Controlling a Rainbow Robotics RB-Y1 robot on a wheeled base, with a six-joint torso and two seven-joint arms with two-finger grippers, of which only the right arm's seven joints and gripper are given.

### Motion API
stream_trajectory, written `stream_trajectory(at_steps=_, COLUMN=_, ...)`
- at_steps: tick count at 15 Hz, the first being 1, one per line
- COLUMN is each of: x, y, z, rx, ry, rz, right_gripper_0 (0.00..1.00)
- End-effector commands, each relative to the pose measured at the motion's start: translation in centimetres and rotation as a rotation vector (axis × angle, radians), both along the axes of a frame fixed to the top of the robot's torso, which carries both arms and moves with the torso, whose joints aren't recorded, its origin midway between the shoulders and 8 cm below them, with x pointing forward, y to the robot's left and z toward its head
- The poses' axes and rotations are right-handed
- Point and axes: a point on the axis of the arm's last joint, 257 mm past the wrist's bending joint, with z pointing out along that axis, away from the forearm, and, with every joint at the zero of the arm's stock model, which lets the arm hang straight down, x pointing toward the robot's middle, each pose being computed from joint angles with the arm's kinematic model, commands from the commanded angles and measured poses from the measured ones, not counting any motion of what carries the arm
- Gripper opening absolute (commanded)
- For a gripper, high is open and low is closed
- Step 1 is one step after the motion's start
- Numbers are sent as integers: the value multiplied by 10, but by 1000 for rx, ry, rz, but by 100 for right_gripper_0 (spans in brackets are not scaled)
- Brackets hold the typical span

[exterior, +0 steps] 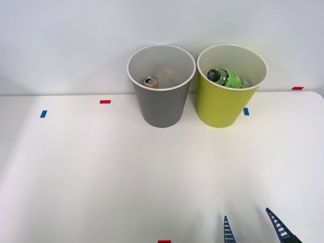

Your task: Put cans in the gray bin, plastic bottles in the light green bin

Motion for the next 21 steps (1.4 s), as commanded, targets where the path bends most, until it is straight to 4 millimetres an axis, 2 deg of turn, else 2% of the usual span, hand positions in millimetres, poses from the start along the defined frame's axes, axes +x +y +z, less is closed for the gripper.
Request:
stream_trajectory(at_steps=1, x=0, y=-5, z=0, rx=-16, ry=0, rz=-6, right_gripper_0=100)
stream_trajectory(at_steps=21, x=-1, y=-5, z=0, rx=-16, ry=1, rz=-6, right_gripper_0=100)
